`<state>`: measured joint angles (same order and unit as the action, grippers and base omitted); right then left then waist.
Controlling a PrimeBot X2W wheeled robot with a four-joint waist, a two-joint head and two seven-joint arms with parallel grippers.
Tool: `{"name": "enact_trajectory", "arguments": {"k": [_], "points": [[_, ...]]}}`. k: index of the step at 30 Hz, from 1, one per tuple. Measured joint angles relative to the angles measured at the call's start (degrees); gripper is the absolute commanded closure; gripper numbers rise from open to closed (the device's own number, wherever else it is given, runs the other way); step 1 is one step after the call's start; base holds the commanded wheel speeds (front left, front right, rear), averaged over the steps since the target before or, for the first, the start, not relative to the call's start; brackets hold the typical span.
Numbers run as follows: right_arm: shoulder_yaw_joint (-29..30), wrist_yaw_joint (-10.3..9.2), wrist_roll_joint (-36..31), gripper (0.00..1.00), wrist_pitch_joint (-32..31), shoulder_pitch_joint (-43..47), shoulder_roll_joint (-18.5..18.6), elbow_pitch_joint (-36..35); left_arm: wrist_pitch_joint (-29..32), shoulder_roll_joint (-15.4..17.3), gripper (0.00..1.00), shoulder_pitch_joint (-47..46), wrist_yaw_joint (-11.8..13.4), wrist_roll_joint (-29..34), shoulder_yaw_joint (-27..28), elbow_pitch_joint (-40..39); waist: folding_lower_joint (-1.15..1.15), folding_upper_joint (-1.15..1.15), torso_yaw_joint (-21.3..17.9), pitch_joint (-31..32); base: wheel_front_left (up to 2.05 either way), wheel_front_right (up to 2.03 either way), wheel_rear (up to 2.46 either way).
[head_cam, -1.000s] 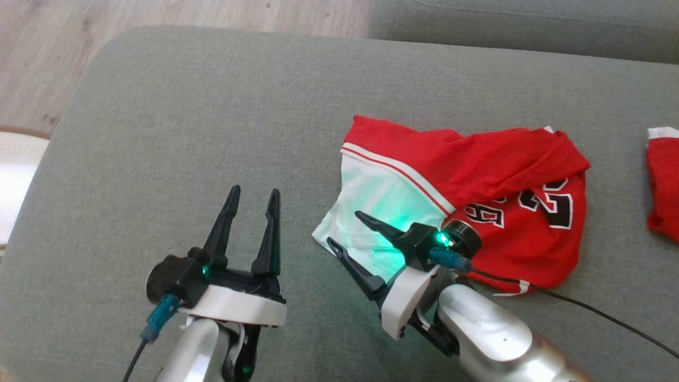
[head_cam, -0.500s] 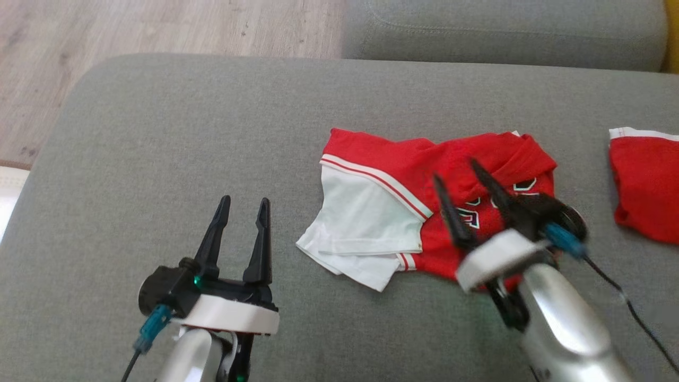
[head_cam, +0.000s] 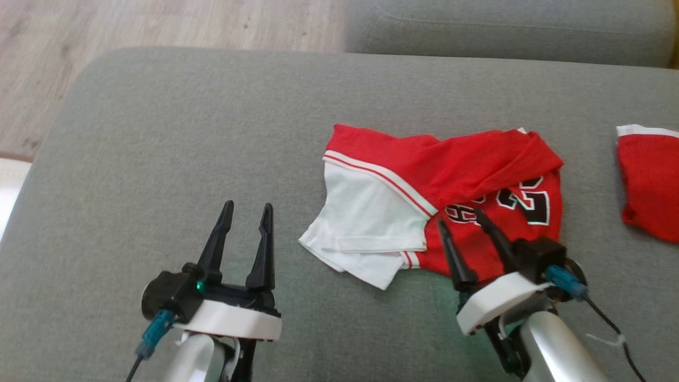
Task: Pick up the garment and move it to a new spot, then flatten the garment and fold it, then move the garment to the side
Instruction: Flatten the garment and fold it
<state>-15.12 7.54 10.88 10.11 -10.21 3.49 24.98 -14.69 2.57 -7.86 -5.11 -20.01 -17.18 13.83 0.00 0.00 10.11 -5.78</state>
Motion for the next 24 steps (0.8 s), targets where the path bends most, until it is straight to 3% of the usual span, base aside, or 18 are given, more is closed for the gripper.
{"name": "enact_trajectory", "arguments": {"k": [6, 19, 20, 21, 23, 24], "points": [[-1.6, 0.0, 0.8, 0.0, -4.8, -1.6, -0.1, 4.0, 0.0, 0.0, 0.0, -0.1, 0.0, 0.0, -1.0, 0.3, 0.0, 0.0, 2.0, -1.5, 0.0, 0.0, 0.0], [-4.8, 0.0, 2.9, 0.0, -7.7, -3.9, -0.1, 8.8, 0.0, 0.0, 0.0, -1.2, 0.0, -0.1, -1.2, 0.6, 0.0, 0.0, 4.4, -2.9, 0.0, 0.0, 0.0], [-5.4, 0.0, 3.5, 0.05, -7.9, -4.3, -0.1, 9.0, 0.0, 0.0, 0.0, -1.2, 0.0, -0.1, -1.3, 0.5, 0.0, 0.0, 4.4, -3.0, 0.0, 0.0, 0.0], [-5.7, 0.0, 3.8, 0.27, -8.2, -4.6, -0.1, 9.1, 0.0, 0.0, 0.0, -1.2, 0.0, -0.1, -1.3, 0.5, 0.01, 0.0, 4.5, -3.1, 0.0, 0.0, 0.0], [-6.2, 0.0, 3.8, 0.84, -8.2, -4.9, -0.1, 9.4, 0.0, 0.0, 0.0, -1.2, 0.0, -0.1, -1.3, 0.6, 0.0, 0.0, 4.5, -3.1, 0.0, 0.0, 0.0], [-6.9, 0.0, 3.8, 1.0, -8.1, -4.9, -0.1, 9.6, 0.0, 0.0, 0.0, -1.2, 0.0, -0.1, -1.4, 0.6, 0.0, 0.0, 4.5, -3.1, 0.0, 0.0, 0.0]]}}
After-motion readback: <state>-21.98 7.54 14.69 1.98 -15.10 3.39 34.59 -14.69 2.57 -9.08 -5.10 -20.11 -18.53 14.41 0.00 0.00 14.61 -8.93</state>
